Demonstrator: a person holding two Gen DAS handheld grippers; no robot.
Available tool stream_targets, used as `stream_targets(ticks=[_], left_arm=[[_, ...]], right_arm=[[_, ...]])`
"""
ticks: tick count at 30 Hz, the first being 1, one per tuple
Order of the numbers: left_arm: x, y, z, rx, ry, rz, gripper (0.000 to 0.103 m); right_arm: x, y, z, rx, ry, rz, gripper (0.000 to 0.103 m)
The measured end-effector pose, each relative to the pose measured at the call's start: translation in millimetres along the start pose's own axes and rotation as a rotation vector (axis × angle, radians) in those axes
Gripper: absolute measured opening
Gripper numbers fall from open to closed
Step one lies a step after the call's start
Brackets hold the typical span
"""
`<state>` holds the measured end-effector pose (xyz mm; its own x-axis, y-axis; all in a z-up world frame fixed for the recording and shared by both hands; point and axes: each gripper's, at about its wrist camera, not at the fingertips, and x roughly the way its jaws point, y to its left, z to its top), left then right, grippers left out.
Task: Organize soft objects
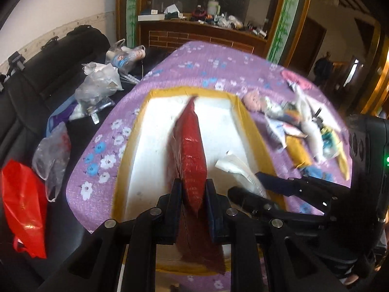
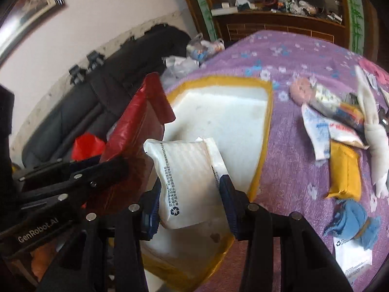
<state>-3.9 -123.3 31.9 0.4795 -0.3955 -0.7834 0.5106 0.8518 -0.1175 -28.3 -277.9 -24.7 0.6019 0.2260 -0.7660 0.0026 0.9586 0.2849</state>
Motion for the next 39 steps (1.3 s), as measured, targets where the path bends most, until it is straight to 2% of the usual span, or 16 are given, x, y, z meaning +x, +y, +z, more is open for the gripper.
stream_targets(ticks=[4,6,9,10,11,12,13,17,19,21,22,27,29,32,36,39], left_arm=[[11,-1,8,-0.044,0.022,-0.025,0.019],[14,-2,14,-0.069,0.031,-0.04,0.019],[21,-7,19,-0.115,0.055,-0.073,0.025],[22,-11,20,-0.117,0.057,-0.079,0.031],[24,-17,20,-0.118,0.061,-0.083,0.043],[26,-21,21,-0.118,0.063,-0.08,0.049],[27,-25,20,-0.118,0.063,-0.074,0.055],[30,-45,22,-0.124,0.076,-0.058,0.055],[27,-55,23,-0.152,0.063,-0.08,0.055],[22,-69,23,-0.162,0.051,-0.109,0.062],[20,-78,23,-0.161,0.046,-0.116,0.068],[19,-134,21,-0.102,0.048,-0.138,0.076],[25,-153,18,-0.095,0.072,-0.161,0.077],[36,-175,13,-0.091,0.125,-0.157,0.077],[44,-192,7,-0.107,0.179,-0.181,0.077],[51,-203,6,-0.073,0.189,-0.188,0.077]], right_arm=[[-4,3,-6,-0.063,0.001,0.013,0.046],[-11,6,-11,-0.113,0.002,0.036,0.059],[-26,7,-19,-0.178,-0.02,0.052,0.069],[-34,4,-23,-0.192,-0.03,0.069,0.07],[-43,-1,-26,-0.196,-0.041,0.089,0.071],[-48,-7,-29,-0.191,-0.049,0.098,0.075],[-57,-19,-33,-0.173,-0.068,0.118,0.076],[-75,-62,-43,-0.081,-0.082,0.188,0.077],[-83,-88,-47,-0.019,-0.096,0.193,0.077],[-87,-116,-48,0.055,-0.106,0.188,0.077],[-89,-125,-50,0.082,-0.108,0.188,0.077],[-99,-170,-59,0.213,-0.117,0.197,0.077],[-105,-180,-66,0.239,-0.131,0.189,0.076],[-115,-193,-75,0.26,-0.15,0.177,0.076],[-123,-209,-84,0.277,-0.148,0.16,0.076],[-124,-218,-88,0.289,-0.143,0.153,0.076]])
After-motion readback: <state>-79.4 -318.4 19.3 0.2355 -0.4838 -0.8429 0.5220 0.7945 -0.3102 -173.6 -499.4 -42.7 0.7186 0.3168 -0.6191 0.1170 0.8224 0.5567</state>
